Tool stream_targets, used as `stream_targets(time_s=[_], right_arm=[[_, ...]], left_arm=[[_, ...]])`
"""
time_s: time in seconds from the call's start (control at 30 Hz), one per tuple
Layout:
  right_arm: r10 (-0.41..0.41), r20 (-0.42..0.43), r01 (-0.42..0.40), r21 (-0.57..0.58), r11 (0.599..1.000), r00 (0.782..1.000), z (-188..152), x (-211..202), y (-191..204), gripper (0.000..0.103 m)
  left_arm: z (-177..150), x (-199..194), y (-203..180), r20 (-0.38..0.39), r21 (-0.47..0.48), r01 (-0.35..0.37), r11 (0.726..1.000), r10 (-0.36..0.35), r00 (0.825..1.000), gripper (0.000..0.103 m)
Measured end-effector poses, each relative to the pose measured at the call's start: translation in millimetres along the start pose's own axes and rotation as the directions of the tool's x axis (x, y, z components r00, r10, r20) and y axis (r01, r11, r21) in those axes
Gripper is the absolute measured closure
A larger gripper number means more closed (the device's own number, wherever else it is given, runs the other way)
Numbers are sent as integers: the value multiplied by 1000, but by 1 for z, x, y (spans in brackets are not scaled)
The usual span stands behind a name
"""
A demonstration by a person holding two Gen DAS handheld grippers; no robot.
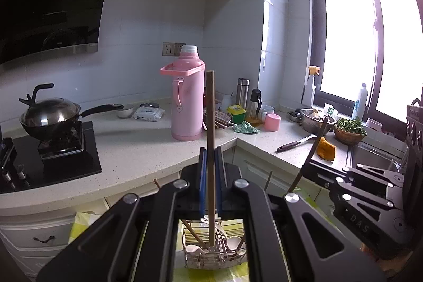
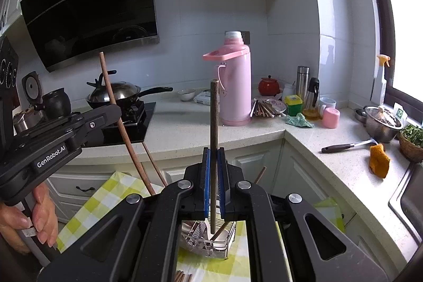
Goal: Organize utensils
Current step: 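Lower both chopsticks into the rack and open both tools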
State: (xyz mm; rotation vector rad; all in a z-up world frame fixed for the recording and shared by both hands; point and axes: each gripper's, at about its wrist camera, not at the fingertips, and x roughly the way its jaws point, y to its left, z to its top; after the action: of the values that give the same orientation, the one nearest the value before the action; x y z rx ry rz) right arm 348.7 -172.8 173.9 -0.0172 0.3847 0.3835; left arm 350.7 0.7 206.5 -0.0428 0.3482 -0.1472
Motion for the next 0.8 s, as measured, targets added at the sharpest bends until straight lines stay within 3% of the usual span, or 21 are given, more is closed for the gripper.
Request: stream_targets(time_s=[0.23,0.53,0.8], right_arm=[[-4,-129,1,-23,1000,992,-23,48,3,97],[-17,-272,22,16,1000,962,-54,99,-10,97],[-24,-270,50,89,995,963,-66,118,-32,94]], left_arm=[[-38,52,12,-106,-33,-2,999,-2,994,97],[-82,100,24,-227,-62,-9,998,-5,974,97],[-101,121,34,-258,-61,-48,997,31,966,96]])
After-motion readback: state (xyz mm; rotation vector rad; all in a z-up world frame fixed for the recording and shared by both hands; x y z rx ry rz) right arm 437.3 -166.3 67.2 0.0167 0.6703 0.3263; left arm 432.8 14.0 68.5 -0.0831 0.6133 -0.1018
